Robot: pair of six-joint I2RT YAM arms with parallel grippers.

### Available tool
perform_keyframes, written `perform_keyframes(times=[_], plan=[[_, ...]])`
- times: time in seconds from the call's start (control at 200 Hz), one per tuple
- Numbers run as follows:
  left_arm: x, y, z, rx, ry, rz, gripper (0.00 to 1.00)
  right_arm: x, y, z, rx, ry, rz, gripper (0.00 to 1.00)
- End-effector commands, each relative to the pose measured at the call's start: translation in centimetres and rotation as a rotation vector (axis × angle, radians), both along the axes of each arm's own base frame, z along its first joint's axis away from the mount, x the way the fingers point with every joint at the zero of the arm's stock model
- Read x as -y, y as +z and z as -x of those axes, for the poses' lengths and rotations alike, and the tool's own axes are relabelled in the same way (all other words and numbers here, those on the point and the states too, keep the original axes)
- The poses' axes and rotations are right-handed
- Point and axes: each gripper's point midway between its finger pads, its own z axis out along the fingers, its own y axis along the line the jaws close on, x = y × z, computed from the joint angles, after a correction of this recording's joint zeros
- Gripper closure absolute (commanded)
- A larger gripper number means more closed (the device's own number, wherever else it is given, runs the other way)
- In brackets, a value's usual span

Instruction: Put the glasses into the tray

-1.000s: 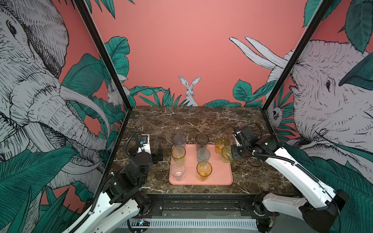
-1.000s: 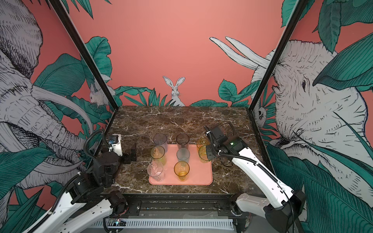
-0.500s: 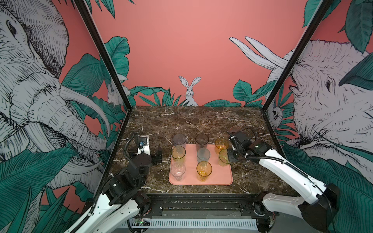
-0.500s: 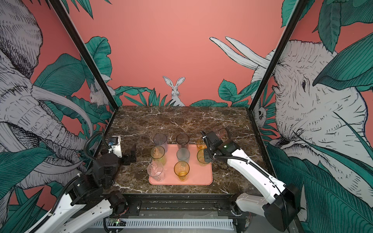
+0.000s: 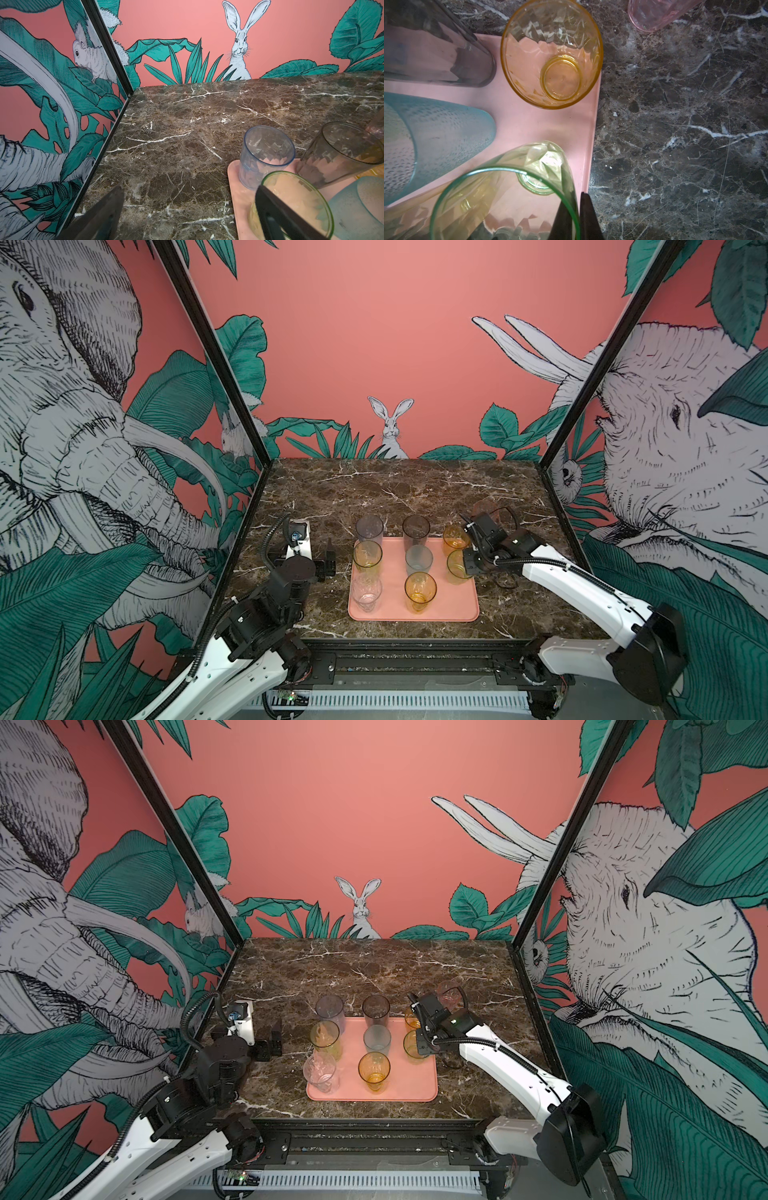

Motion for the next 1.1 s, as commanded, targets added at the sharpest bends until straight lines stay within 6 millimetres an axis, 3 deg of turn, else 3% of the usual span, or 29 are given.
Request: perform_keyframes(times=[0.0,1.095], plan=[[0.1,-0.5,-0.2,-0.003,0.005,0.000,0.00,0.2,-0.1,-0.6,0.023,-0.018,0.004,1.00],[0.5,-0.9,-0.5,-0.020,0.004,-0.009,0.01,0.7,-3.8,-1.8,-0.037,-0.045,0.001,1.00]])
